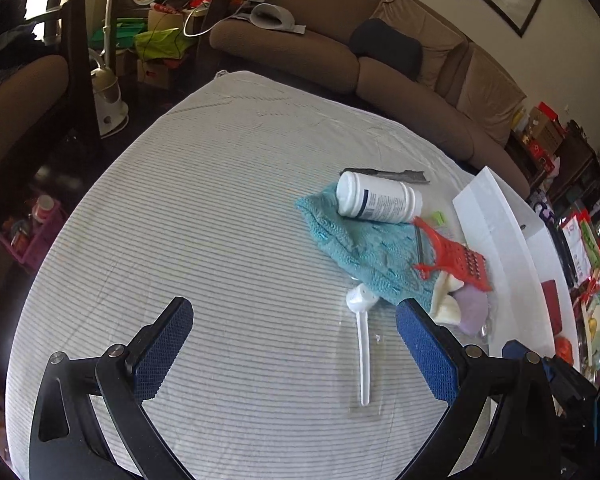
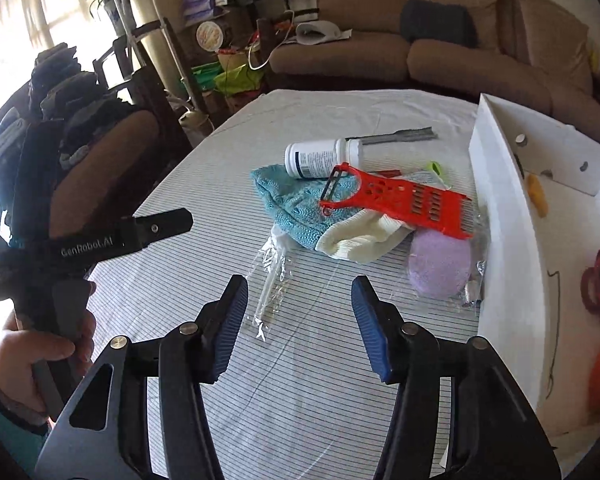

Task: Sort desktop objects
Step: 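Withdraw the right gripper from the box back over the table items, then grasp the towel's cream cuff with the right gripper while the left gripper grasps the blue end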

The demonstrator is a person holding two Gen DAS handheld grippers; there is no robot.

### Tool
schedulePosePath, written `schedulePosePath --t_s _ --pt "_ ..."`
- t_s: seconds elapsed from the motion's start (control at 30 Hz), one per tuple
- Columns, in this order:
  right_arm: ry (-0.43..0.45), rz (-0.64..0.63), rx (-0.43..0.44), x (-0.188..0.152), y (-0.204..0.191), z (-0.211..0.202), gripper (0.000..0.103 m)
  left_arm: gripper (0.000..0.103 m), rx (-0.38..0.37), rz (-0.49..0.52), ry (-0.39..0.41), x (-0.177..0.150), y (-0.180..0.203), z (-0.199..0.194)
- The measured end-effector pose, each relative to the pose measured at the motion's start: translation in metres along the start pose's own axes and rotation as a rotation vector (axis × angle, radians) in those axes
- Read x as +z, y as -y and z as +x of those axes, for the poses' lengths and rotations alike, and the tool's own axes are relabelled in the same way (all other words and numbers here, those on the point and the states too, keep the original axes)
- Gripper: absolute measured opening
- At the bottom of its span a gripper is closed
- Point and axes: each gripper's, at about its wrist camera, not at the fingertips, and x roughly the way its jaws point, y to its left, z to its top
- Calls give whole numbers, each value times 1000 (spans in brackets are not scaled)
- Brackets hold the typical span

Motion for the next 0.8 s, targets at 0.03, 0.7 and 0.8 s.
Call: schedulePosePath --t_s 0.03,0.7,0.8 --pt "-9 1 -12 1 2 9 56 103 14 16 -3 8 2 9" --pt "-12 -34 -99 9 16 90 52 72 -84 47 -67 48 23 101" --pt "-16 -53 -90 9 15 88 35 27 -88 26 -123 47 29 109"
